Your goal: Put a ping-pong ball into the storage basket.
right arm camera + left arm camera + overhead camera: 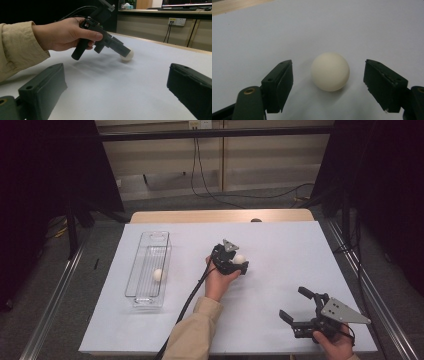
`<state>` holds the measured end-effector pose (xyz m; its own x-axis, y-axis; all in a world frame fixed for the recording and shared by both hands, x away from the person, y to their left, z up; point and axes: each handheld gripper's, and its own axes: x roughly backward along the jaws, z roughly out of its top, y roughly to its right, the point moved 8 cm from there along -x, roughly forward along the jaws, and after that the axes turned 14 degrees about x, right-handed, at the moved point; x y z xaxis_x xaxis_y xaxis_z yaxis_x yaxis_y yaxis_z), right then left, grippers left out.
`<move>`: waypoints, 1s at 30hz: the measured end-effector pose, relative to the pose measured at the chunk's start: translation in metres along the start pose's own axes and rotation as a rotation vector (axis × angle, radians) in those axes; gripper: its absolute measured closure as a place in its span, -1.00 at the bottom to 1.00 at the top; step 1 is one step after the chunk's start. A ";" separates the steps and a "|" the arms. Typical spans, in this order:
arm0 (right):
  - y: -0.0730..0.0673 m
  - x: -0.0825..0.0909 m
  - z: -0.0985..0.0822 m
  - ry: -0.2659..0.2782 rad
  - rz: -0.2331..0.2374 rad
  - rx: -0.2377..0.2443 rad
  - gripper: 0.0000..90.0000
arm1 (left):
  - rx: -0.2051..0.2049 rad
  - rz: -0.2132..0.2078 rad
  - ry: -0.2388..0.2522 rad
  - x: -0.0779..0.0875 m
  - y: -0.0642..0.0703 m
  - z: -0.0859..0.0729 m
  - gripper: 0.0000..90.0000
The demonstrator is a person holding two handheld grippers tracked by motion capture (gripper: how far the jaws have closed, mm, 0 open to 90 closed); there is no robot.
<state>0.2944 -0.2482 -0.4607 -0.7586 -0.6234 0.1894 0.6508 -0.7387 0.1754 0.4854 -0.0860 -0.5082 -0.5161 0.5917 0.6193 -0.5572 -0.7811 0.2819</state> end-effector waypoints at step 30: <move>0.001 0.000 0.000 0.005 -0.003 -0.003 -0.97 | -0.007 -0.005 -0.043 -0.015 0.001 0.000 -0.09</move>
<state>0.2948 -0.2493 -0.4600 -0.7608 -0.6223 0.1840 0.6483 -0.7415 0.1728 0.4926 -0.0960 -0.5175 -0.4849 0.5859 0.6493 -0.5641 -0.7768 0.2798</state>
